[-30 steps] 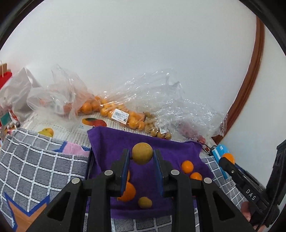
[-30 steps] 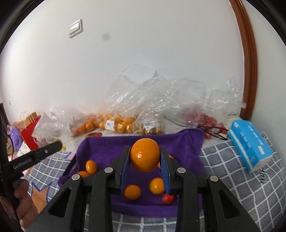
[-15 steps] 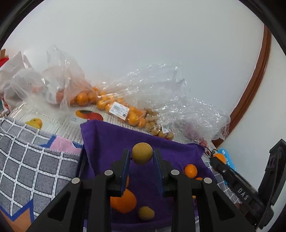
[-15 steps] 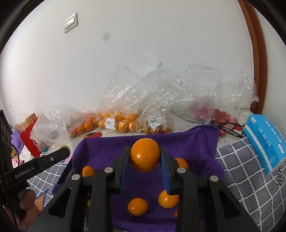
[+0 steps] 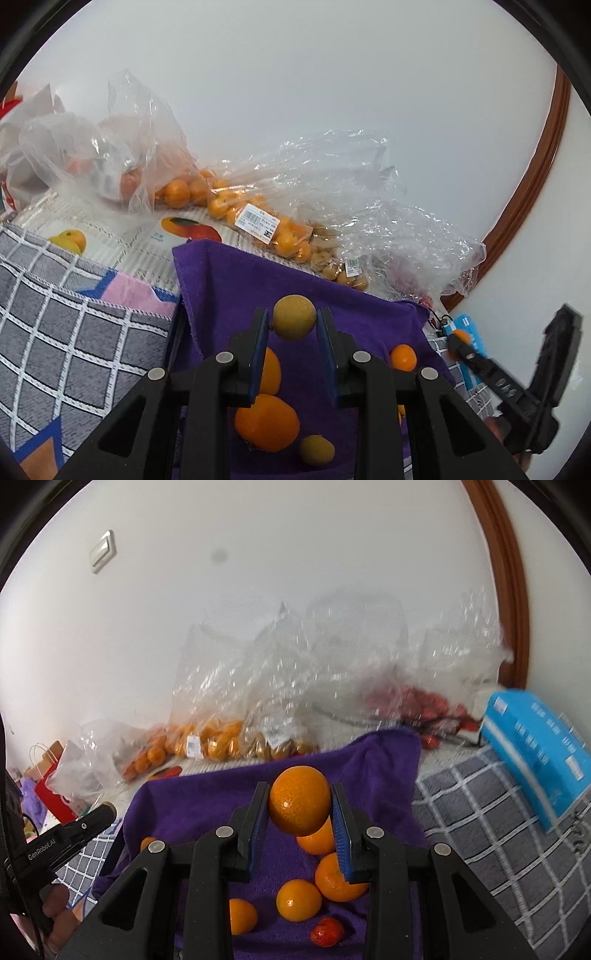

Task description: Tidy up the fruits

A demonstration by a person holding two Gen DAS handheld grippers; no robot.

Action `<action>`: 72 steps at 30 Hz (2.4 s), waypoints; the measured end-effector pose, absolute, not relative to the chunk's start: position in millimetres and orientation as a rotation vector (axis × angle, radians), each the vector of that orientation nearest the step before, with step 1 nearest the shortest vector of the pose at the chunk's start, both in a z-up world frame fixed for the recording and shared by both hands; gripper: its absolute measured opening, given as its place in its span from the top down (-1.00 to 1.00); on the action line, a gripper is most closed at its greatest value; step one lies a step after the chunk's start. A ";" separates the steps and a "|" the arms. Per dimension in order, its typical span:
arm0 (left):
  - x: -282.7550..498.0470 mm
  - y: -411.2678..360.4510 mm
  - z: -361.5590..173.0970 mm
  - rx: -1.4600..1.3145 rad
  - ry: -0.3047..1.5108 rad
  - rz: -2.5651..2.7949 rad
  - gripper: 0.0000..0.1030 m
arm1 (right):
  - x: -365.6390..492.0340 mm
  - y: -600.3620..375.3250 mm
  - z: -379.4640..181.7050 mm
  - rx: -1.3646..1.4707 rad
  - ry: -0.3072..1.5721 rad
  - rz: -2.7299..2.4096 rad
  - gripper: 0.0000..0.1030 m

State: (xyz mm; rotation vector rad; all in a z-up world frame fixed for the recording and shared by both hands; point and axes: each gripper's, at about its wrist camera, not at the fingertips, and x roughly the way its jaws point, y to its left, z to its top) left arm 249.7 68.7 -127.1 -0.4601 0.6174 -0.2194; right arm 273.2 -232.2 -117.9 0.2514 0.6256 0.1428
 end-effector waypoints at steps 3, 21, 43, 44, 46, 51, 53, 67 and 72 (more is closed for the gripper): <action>249.9 69.1 -127.1 -0.460 0.616 -0.222 0.51 | 279.3 -223.2 -129.9 0.223 0.668 0.152 0.37; 257.2 64.6 -140.5 -0.434 0.653 -0.210 0.51 | 285.7 -188.9 -160.5 0.057 0.777 0.153 0.37; 259.3 24.8 -156.7 -0.283 0.753 -0.285 0.51 | 275.3 -186.1 -152.9 0.021 0.744 0.153 0.30; 259.1 24.8 -157.0 -0.280 0.752 -0.283 0.51 | 274.8 -187.0 -151.8 0.025 0.739 0.151 0.30; 258.5 23.9 -157.2 -0.271 0.748 -0.276 0.51 | 274.6 -188.4 -150.8 0.031 0.737 0.147 0.29; 258.6 21.1 -156.6 -0.244 0.741 -0.261 0.51 | 275.1 -190.0 -151.7 0.038 0.739 0.140 0.29; 258.3 19.5 -156.4 -0.233 0.739 -0.258 0.51 | 275.0 -189.2 -152.2 0.036 0.741 0.141 0.29; 254.8 17.6 -152.7 -0.215 0.727 -0.252 0.28 | 272.4 -187.0 -150.7 0.008 0.723 0.126 0.26; 248.9 19.0 -142.8 -0.211 0.690 -0.244 0.14 | 268.8 -188.2 -144.1 0.011 0.710 0.121 0.16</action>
